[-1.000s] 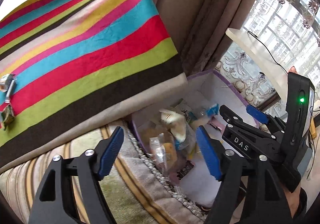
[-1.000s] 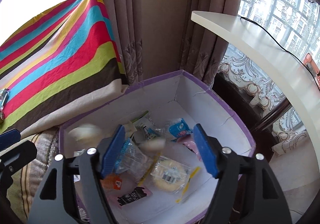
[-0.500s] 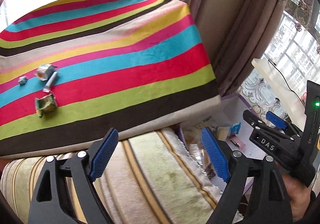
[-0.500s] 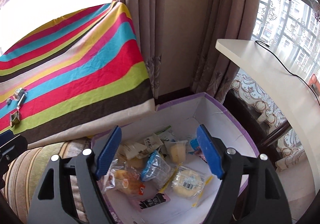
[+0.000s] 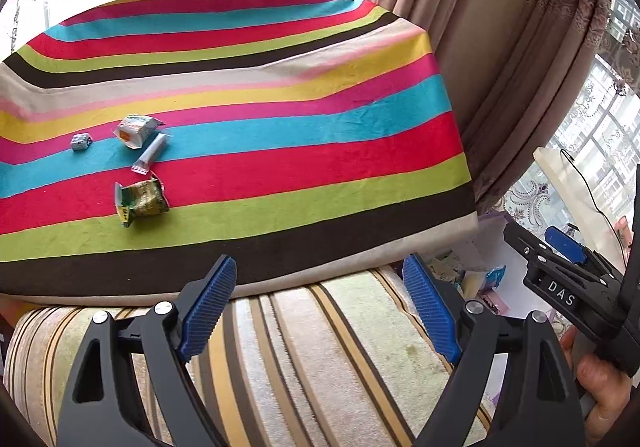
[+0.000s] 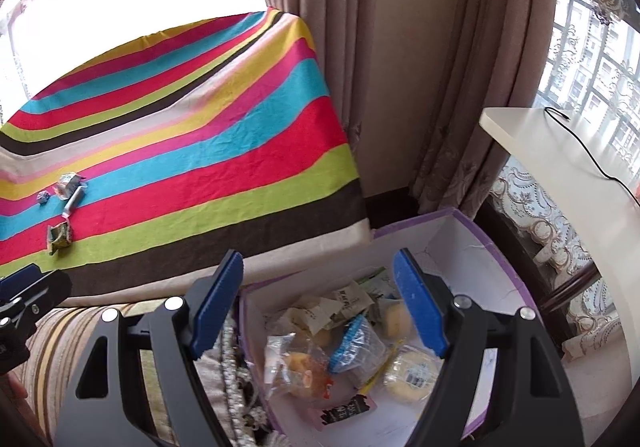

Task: Organize snacks
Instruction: 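Return both open tools to the remaining snacks on the table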

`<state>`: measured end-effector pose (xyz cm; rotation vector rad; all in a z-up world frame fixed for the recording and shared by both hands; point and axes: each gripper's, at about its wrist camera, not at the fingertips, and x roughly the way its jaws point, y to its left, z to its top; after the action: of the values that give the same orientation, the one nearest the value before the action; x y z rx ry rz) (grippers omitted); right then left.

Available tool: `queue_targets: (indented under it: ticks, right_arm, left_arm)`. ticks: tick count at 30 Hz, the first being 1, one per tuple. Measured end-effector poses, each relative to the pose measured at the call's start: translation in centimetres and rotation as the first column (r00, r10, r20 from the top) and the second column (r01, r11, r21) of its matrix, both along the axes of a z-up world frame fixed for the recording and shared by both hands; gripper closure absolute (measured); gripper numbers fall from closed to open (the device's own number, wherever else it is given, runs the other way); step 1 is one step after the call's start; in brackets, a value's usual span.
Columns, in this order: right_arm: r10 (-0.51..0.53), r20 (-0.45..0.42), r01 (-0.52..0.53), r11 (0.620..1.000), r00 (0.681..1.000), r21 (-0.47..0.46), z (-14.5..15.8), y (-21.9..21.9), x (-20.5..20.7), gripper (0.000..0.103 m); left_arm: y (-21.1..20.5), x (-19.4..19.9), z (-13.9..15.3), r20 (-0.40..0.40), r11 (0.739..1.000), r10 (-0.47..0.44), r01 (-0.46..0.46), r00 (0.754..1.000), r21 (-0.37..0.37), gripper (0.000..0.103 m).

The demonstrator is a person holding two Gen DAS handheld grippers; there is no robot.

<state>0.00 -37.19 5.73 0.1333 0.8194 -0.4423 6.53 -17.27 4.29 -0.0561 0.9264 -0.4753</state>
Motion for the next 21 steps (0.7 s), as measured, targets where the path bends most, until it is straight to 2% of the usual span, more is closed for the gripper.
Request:
queue_targets:
  ticks: [11, 21]
  right_arm:
    - [0.138, 0.001, -0.138, 0.989, 0.99, 0.054, 0.0, 5.0, 1.9, 0.025]
    - [0.21, -0.032, -0.207, 0.975, 0.977, 0.079, -1.1, 8.1, 3.3, 0.025]
  left_arm:
    - [2.5, 0.1, -0.2, 0.006, 0.998, 0.064, -0.064, 0.998, 0.026, 0.019]
    - [7.6, 0.9, -0.7, -0.014, 0.985, 0.174, -0.174, 0.985, 0.021, 0.018]
